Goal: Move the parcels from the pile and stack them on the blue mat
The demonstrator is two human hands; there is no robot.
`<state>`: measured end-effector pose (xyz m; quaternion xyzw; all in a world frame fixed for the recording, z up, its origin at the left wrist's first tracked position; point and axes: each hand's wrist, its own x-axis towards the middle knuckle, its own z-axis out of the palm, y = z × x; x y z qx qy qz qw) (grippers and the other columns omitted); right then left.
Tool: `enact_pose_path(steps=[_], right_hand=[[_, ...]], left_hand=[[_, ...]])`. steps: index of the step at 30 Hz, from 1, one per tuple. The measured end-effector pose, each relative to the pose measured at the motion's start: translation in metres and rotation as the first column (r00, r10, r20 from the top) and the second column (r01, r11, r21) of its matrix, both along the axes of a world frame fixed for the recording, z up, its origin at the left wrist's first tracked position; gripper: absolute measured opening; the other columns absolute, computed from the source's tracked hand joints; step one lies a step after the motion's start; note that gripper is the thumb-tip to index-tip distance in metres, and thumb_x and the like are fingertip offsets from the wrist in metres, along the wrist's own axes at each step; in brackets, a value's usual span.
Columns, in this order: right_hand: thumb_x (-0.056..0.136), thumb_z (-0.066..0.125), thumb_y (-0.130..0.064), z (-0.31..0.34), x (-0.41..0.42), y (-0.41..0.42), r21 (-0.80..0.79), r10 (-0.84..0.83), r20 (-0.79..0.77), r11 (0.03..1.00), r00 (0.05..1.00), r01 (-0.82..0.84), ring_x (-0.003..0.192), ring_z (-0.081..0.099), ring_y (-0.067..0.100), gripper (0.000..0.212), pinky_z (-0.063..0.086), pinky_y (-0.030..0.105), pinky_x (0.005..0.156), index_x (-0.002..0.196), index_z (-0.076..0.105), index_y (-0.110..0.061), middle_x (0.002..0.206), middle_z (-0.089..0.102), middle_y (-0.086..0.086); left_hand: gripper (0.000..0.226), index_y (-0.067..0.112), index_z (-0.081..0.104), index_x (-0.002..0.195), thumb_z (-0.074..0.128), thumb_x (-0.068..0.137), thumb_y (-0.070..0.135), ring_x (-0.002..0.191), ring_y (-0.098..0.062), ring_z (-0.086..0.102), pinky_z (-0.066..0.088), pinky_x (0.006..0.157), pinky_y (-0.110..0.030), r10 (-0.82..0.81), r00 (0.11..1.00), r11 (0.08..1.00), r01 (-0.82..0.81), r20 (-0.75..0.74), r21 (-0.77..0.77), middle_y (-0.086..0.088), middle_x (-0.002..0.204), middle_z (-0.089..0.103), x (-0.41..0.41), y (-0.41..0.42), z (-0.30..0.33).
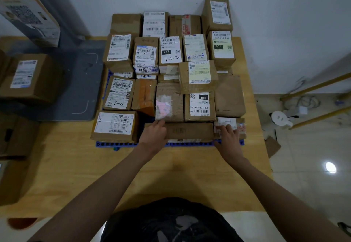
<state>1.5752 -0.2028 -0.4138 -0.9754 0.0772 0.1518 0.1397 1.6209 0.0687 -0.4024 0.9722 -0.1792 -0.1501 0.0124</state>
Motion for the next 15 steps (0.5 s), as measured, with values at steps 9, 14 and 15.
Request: enact_pose_path(steps=[9, 14, 15], right_hand=[[0.088, 0.067, -0.021, -0.002, -0.007, -0.001, 0.037, -0.031, -0.050, 0.999, 0.998, 0.033, 0.124, 0.035, 0.031, 0.060, 0.036, 0.039, 0.104, 0.142, 0.041, -0.016, 0.134, 0.041, 0.006], [0.085, 0.067, -0.013, 0.006, -0.006, -0.002, 0.084, -0.048, -0.041, 0.995, 0.998, 0.051, 0.123, 0.039, 0.027, 0.058, 0.042, 0.038, 0.099, 0.138, 0.043, -0.013, 0.134, 0.042, 0.006], [0.084, 0.066, -0.011, 0.010, -0.005, -0.001, 0.089, -0.065, -0.029, 0.994, 0.997, 0.068, 0.121, 0.041, 0.027, 0.054, 0.043, 0.038, 0.096, 0.135, 0.046, -0.012, 0.132, 0.044, 0.007]], left_hand=[[0.037, 0.009, 0.066, 0.109, 0.067, 0.086, 0.039, 0.115, -0.021, 0.052, 0.052, 0.077, -0.034, -0.021, 1.000, 1.000, 0.020, 0.022, 0.018, -0.004, 0.126, 0.051, 0.000, -0.001, -0.005], [0.043, 0.007, 0.063, 0.116, 0.066, 0.088, 0.040, 0.118, -0.023, 0.051, 0.053, 0.077, -0.034, -0.022, 0.999, 0.999, 0.020, 0.032, 0.047, -0.006, 0.130, 0.048, -0.006, -0.002, -0.004], [0.043, 0.007, 0.062, 0.117, 0.066, 0.088, 0.039, 0.119, -0.023, 0.050, 0.053, 0.078, -0.034, -0.020, 0.999, 0.998, 0.019, 0.031, 0.052, -0.006, 0.132, 0.047, -0.007, -0.002, -0.004]])
